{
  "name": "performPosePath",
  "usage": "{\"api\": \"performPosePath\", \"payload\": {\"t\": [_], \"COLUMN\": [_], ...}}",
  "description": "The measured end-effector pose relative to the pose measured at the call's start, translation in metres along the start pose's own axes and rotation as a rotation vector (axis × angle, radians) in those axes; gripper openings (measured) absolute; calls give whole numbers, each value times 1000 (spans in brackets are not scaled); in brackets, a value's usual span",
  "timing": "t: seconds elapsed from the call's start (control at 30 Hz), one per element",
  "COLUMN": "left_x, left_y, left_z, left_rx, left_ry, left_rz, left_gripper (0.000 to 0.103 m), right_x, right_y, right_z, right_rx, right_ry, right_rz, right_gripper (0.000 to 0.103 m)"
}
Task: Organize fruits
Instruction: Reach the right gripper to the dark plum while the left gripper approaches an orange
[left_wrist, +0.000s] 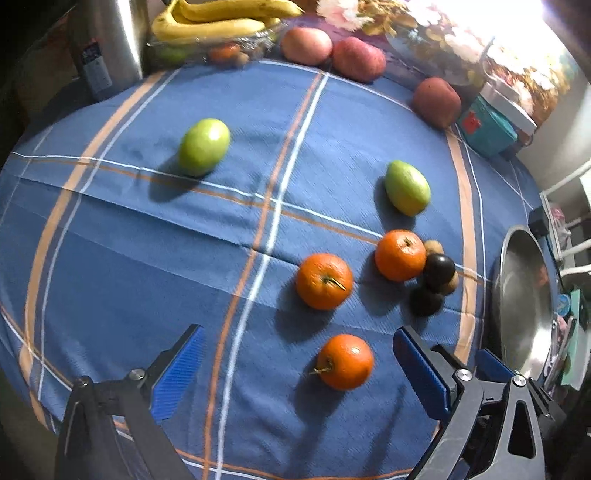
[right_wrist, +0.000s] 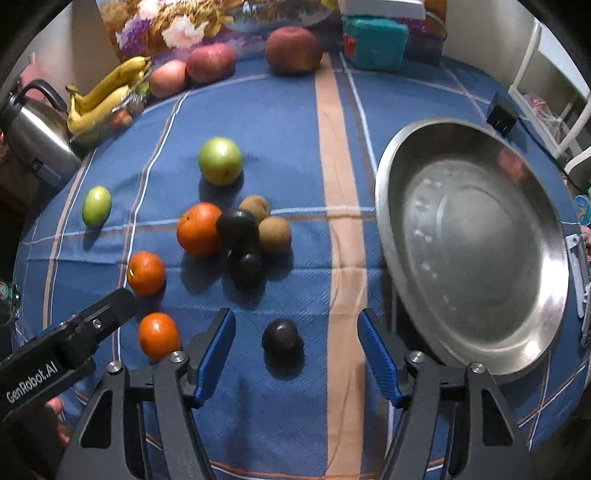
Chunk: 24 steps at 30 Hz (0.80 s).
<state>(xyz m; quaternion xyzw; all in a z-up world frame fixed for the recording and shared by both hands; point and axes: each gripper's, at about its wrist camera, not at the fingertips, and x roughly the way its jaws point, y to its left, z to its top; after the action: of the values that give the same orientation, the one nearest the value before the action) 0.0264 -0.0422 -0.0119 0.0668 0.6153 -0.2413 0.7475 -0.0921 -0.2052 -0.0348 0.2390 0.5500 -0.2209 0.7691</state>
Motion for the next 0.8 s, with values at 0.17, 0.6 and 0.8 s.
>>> {"api": "performPosePath", "payload": {"t": [0.17, 0.6, 0.8], "left_x": [9, 29, 27], "left_y": [-10, -17, -19], "left_z": [-4, -8, -10], "left_rx": [10, -18, -26], "left_ry": [39, 108, 115], "left_rz": [-16, -35, -75], "left_gripper": [98, 86, 66], "right_x": [11, 33, 34], "right_y": [1, 8, 8], "right_z": [-3, -8, -10], "right_rx": [-14, -73, -84], "right_ry": [41, 83, 81], "right_rz": [-20, -70, -80], "right_gripper": [69, 63, 61]}}
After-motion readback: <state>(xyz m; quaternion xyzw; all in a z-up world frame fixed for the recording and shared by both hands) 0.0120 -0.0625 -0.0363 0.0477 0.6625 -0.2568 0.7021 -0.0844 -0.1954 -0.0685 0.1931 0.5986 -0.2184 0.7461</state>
